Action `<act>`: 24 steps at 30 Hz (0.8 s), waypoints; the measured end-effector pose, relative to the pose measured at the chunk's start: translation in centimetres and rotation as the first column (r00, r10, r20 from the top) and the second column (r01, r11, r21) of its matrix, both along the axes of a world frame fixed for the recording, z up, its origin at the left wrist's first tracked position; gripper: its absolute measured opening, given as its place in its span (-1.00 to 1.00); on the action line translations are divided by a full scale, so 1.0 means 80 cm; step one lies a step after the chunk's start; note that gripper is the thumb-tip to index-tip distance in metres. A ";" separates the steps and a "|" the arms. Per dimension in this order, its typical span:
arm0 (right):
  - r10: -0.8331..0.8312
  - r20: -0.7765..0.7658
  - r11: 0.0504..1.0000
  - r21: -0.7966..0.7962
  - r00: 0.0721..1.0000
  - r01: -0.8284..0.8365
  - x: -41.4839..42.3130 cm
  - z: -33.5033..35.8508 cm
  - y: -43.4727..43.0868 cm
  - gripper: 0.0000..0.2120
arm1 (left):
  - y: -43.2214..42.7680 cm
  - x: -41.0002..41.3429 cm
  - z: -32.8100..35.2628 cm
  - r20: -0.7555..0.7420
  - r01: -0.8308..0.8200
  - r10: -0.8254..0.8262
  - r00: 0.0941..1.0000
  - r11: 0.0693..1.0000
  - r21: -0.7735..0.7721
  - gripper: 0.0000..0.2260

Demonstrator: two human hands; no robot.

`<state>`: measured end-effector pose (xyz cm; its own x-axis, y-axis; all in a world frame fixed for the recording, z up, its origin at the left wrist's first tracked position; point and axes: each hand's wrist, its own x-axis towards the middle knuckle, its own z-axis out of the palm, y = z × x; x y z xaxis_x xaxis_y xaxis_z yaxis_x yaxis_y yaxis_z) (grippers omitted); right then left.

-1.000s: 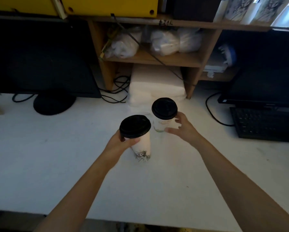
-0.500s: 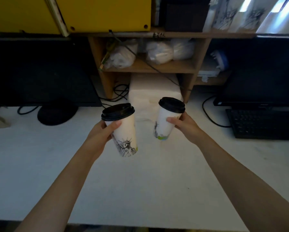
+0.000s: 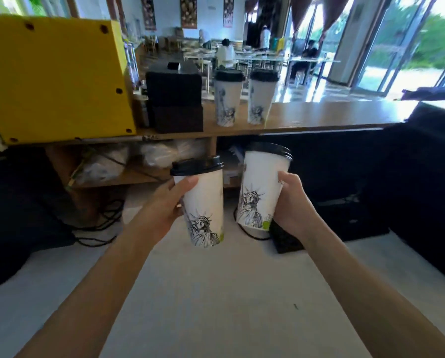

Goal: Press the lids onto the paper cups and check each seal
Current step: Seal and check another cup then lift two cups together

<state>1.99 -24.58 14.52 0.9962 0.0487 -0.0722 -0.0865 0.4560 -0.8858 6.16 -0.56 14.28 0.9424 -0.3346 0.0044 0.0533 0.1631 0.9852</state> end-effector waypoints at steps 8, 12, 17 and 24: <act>-0.188 0.064 0.975 -0.112 0.980 0.194 0.011 0.027 -0.104 -0.47 | -0.153 0.010 0.043 0.025 0.080 -0.080 0.996 0.997 0.005 -0.46; -0.168 0.170 0.963 -0.182 0.971 0.198 0.017 0.046 -0.168 -0.33 | -0.216 0.028 0.065 0.033 0.120 -0.121 0.992 0.992 0.041 -0.48; -0.225 0.230 0.948 -0.172 0.947 0.268 0.054 0.085 -0.252 -0.37 | -0.298 0.076 0.119 0.125 0.121 -0.132 0.983 0.989 0.090 -0.55; -0.172 0.328 0.943 -0.219 0.929 0.251 0.160 0.144 -0.353 -0.54 | -0.392 0.167 0.171 0.188 0.025 -0.042 0.981 0.995 0.094 -0.55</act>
<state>14.81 -52.81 26.08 0.9573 -0.1456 0.2497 0.2749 0.1917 -0.9422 19.50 -31.89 27.93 0.9156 -0.3729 0.1506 -0.1324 0.0742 0.9884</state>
